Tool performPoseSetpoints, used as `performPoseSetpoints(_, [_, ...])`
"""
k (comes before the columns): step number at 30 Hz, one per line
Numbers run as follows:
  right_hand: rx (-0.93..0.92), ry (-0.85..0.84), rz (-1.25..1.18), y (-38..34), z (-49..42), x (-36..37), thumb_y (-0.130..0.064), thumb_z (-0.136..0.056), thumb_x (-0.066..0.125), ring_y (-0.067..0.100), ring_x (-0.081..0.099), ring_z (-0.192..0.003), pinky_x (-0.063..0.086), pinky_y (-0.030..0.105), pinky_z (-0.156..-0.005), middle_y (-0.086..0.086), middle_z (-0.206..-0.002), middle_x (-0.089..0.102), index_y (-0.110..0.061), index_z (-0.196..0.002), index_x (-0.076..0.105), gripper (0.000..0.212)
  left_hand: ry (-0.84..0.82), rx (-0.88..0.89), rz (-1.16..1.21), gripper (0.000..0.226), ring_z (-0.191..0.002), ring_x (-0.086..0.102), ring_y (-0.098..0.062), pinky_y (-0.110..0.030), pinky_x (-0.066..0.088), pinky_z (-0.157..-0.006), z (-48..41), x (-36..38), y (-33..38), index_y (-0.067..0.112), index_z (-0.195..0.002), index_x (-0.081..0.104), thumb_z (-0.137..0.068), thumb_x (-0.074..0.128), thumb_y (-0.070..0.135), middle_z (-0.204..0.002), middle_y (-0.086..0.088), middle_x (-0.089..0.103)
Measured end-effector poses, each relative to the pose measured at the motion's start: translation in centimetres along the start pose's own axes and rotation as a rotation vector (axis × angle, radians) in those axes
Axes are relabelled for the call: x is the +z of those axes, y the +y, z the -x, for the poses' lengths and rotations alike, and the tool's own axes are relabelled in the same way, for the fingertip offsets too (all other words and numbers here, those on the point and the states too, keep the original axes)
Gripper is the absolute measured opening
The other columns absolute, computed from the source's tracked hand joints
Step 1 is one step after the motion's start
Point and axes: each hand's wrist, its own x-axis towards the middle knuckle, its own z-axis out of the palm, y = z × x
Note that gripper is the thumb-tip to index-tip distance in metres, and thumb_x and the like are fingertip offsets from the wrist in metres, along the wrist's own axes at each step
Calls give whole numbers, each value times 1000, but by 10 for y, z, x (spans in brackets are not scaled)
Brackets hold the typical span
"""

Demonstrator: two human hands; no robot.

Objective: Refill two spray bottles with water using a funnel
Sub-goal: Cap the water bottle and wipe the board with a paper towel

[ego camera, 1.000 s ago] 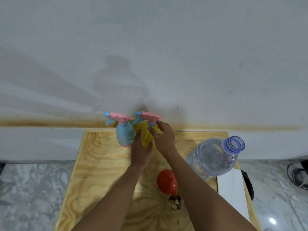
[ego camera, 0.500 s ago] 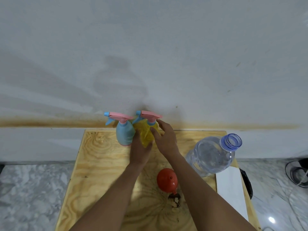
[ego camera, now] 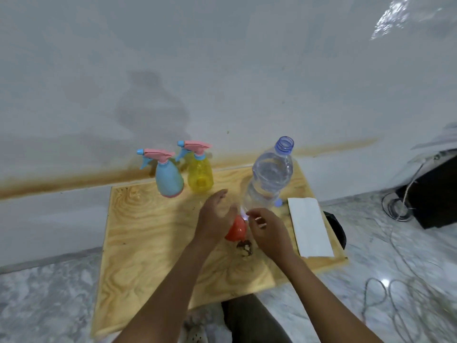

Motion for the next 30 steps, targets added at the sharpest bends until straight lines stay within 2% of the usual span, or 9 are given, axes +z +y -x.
performPoseSetpoints(3, [123,57,87,26,5,-23,-22,-96,60,7,65,-84,52,25,-73,-7,-103,73,-24,-111,71,18,-98,87,-33,88,-138,39,-11,-31,37,-112,11,18,30,22,-152,33,-81,79,42,-153,4,38])
performPoseSetpoints(6, [264,75,136,54,-12,-38,-26,-97,52,15,66,-95,44,28,-74,-6,-108,73,-26,-119,67,27,-76,141,-55,106,-141,30,-6,-23,32,-107,12,35,53,23,-156,22,-74,81,53,-157,7,29])
performPoseSetpoints(11, [357,-94,168,102,-63,-43,-35,-94,50,21,60,-116,45,36,-95,-5,-131,64,-29,-133,58,41,45,90,21,99,-128,46,0,-23,44,-100,4,55,65,31,-148,37,-65,89,50,-145,18,45])
performPoseSetpoints(14, [310,-236,247,116,-90,-43,-41,-92,49,23,57,-121,45,40,-96,-4,-142,53,-30,-137,53,47,98,77,46,83,-119,55,4,-5,43,-87,3,59,67,40,-135,45,-66,91,40,-131,21,57])
performPoseSetpoints(17, [220,-341,371,122,-110,-40,-36,-96,52,23,50,-130,45,40,-95,-3,-148,41,-29,-147,42,53,121,30,95,76,-112,56,10,-4,45,-82,1,61,71,54,-119,43,-66,92,30,-121,20,61])
performPoseSetpoints(22, [118,-392,475,129,-122,-29,-28,-97,45,28,58,-112,46,37,-82,6,-121,52,-20,-114,62,26,127,14,124,87,-118,57,3,-16,49,-91,5,61,74,34,-138,45,-64,91,38,-126,16,63])
performPoseSetpoints(24, [116,-355,379,126,-121,-32,-27,-96,47,28,60,-111,46,36,-84,6,-122,56,-18,-116,64,27,125,19,122,83,-119,56,4,-18,47,-93,7,61,76,40,-135,44,-66,90,37,-127,19,61])
performPoseSetpoints(26, [101,-225,187,112,-124,-43,-26,-94,56,25,63,-108,46,32,-87,8,-122,63,-14,-123,66,33,113,22,116,81,-120,54,7,-16,45,-93,8,60,81,51,-129,40,-68,90,36,-128,24,58])
performPoseSetpoints(30, [-82,73,-207,35,-126,-96,-20,-89,72,-2,62,-73,44,5,-71,0,-107,70,-11,-114,71,27,113,64,119,91,-128,49,5,-16,44,-98,10,57,91,50,-139,36,-65,89,48,-141,24,50])
